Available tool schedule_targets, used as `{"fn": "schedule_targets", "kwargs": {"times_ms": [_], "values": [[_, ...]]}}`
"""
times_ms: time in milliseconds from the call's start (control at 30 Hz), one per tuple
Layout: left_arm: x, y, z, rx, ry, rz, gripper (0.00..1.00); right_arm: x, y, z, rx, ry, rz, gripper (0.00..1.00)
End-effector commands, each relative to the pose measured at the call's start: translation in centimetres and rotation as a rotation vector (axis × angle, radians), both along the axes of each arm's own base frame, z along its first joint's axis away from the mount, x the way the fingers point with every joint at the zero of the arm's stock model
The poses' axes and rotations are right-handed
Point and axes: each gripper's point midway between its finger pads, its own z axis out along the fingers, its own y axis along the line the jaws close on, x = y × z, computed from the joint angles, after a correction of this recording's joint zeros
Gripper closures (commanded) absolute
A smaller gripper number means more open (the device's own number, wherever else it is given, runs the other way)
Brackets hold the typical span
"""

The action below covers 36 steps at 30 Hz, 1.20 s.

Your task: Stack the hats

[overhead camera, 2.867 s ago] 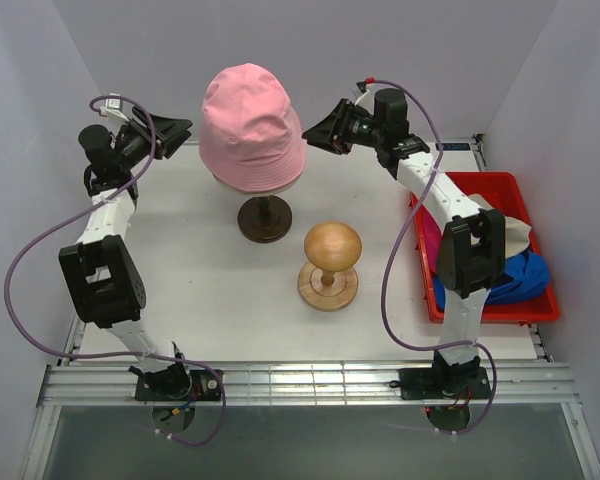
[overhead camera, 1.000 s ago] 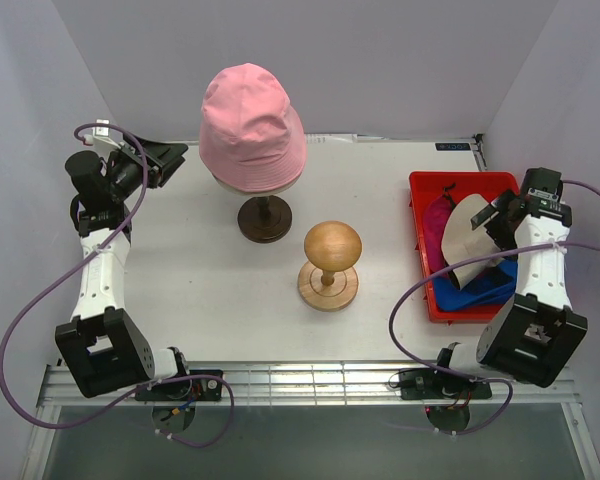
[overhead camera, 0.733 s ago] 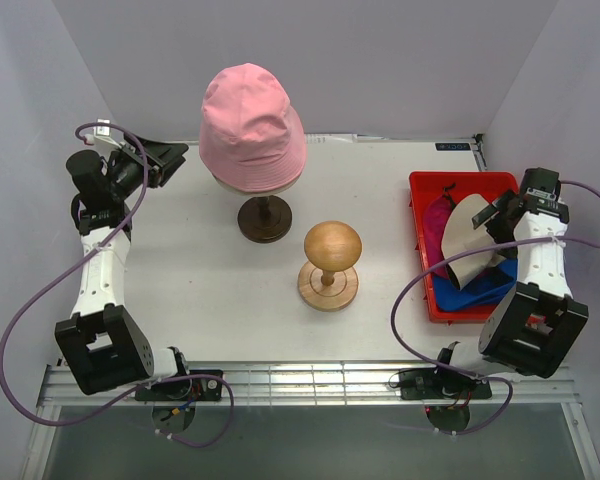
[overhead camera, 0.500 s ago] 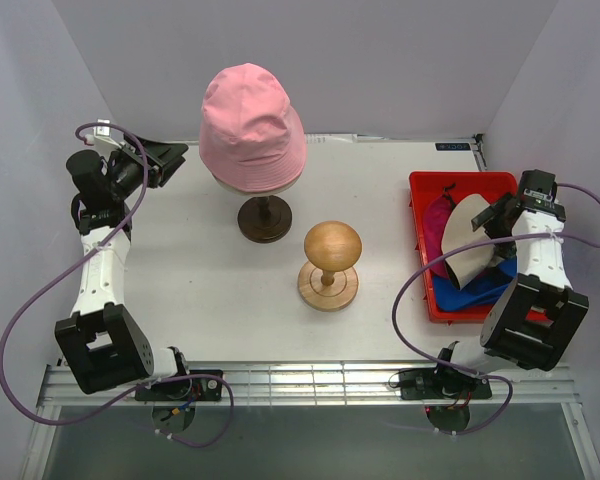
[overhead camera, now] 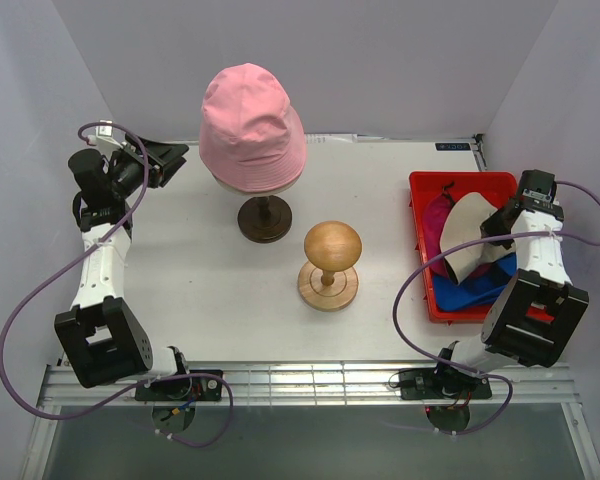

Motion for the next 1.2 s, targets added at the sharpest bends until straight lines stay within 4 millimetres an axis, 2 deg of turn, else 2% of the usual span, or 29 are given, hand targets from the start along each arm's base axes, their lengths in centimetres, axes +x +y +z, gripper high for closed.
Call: {"fn": "schedule_targets", "kwargs": {"times_ms": [0, 67, 167, 200, 300, 333, 400, 433, 567, 633, 667, 700, 733, 767, 867, 1000, 1067, 1167], "values": [[-0.1, -0.3, 2.4, 0.025, -0.070, -0.014, 0.40, 1.4, 0.3, 1.6, 0.011, -0.073, 0.041, 0.92], [-0.2, -0.3, 2.6, 0.022, -0.072, -0.014, 0.40, 1.8, 0.6, 2.5, 0.019, -0.100, 0.058, 0.92], [-0.4, -0.4, 3.2, 0.021, -0.083, -0.008, 0.40, 2.9, 2.1, 5.2, 0.062, -0.189, 0.111, 0.92], [-0.4, -0.4, 3.4, 0.020, -0.086, -0.007, 0.40, 3.5, 2.6, 7.0, 0.063, -0.239, 0.133, 0.92], [-0.6, -0.4, 4.5, 0.022, -0.110, 0.006, 0.39, 4.7, 4.7, 10.5, 0.092, -0.331, 0.193, 0.92], [-0.6, -0.5, 4.8, 0.024, -0.116, 0.006, 0.37, 5.4, 5.7, 12.7, 0.089, -0.383, 0.227, 0.92], [-0.7, -0.6, 5.5, 0.024, -0.131, 0.004, 0.36, 6.2, 7.4, 15.4, 0.110, -0.448, 0.278, 0.92], [-0.8, -0.6, 5.9, 0.024, -0.138, 0.002, 0.35, 6.8, 8.1, 17.9, 0.104, -0.505, 0.308, 0.92], [-1.2, -1.0, 7.1, 0.003, -0.162, -0.011, 0.31, 8.1, 13.1, 25.2, 0.144, -0.750, 0.481, 0.92], [-1.5, -1.3, 8.1, -0.010, -0.180, -0.019, 0.31, 8.1, 15.1, 27.7, 0.172, -0.824, 0.553, 0.92], [-1.7, -1.4, 8.5, -0.012, -0.187, -0.021, 0.31, 8.0, 16.6, 29.8, 0.169, -0.872, 0.600, 0.92], [-1.8, -1.4, 9.0, -0.013, -0.198, -0.014, 0.30, 8.2, 17.4, 30.4, 0.183, -0.885, 0.638, 0.92], [-2.3, -1.6, 9.9, -0.010, -0.219, -0.011, 0.30, 8.1, 18.7, 31.2, 0.193, -0.903, 0.681, 0.92], [-2.4, -1.6, 10.4, -0.011, -0.230, -0.007, 0.28, 8.1, 19.4, 32.8, 0.192, -0.935, 0.707, 0.92], [-3.0, -2.4, 11.7, -0.020, -0.254, -0.021, 0.27, 7.1, 21.7, 35.7, 0.213, -1.011, 0.800, 0.92], [-4.2, -5.0, 13.6, -0.025, -0.299, -0.085, 0.26, 4.1, 24.5, 40.3, 0.267, -1.146, 0.956, 0.92], [-5.0, -6.6, 14.7, -0.030, -0.329, -0.108, 0.25, 3.1, 25.2, 41.9, 0.292, -1.189, 0.997, 0.92], [-6.6, -7.9, 16.4, -0.041, -0.370, -0.115, 0.25, 1.3, 25.9, 43.7, 0.313, -1.228, 1.067, 0.92]]}}
